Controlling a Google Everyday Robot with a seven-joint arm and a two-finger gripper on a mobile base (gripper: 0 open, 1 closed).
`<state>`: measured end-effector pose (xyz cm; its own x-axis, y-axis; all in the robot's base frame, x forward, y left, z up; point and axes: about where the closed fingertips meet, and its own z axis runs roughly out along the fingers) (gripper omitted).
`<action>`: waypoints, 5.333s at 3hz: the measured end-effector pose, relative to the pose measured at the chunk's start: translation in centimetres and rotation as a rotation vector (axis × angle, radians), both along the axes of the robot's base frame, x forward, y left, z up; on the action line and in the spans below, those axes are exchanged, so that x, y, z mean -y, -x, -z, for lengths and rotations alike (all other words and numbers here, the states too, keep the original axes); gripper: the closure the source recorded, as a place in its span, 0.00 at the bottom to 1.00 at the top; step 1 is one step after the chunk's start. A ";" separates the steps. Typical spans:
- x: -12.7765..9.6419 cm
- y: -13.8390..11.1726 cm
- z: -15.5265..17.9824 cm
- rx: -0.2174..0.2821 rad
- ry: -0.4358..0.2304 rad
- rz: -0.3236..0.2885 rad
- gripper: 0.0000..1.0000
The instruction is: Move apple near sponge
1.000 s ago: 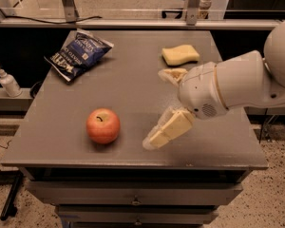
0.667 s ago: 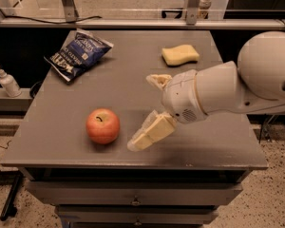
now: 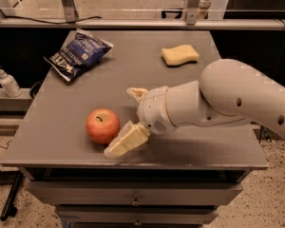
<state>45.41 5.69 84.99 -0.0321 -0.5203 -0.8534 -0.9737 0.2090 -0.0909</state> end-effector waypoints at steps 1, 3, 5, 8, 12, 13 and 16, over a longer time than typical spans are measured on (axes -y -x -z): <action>-2.1 0.1 1.3 -0.024 -0.036 0.001 0.19; -3.0 -1.3 0.4 -0.014 -0.088 0.055 0.65; 6.8 -4.2 -4.4 0.104 -0.100 0.272 1.00; 12.7 -8.6 -4.9 0.149 -0.035 0.453 1.00; 22.7 -21.0 -0.6 0.136 0.081 0.745 1.00; 23.5 -22.2 -0.6 0.145 0.091 0.768 0.82; 23.4 -23.2 0.0 0.134 0.079 0.764 0.11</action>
Offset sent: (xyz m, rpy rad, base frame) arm 0.0139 0.0461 -0.0150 0.1045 0.0448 -0.0402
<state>68.65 -17.68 85.03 -0.3047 -0.4549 -0.8368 -0.5421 0.8052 -0.2403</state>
